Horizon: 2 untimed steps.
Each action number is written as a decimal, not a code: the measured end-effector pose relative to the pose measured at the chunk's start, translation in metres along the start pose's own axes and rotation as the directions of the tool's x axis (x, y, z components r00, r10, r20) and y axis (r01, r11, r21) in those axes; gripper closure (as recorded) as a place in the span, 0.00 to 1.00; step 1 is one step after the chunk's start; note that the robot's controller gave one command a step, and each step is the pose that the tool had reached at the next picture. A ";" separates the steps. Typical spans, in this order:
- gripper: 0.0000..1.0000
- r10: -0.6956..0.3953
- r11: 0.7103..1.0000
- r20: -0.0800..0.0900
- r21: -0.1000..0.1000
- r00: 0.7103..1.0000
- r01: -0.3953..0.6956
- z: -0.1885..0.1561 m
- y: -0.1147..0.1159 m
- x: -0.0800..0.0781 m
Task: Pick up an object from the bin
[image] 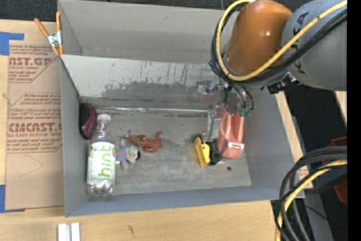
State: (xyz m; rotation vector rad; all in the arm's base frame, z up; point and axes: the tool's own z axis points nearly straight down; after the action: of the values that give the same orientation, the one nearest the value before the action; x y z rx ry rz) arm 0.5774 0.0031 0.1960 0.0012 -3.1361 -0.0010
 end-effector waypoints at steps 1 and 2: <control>0.00 0.000 1.000 0.008 0.000 1.000 0.000 -0.005 0.000 -0.001; 0.00 0.000 1.000 0.013 0.001 1.000 0.000 0.050 -0.013 0.007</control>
Offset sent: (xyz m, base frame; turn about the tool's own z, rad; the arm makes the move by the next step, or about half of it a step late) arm -0.0186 -0.0265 -0.1037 0.0023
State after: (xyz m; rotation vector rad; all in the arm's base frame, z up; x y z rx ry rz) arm 0.5699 -0.0101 0.1460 0.0008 -3.1495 -0.0001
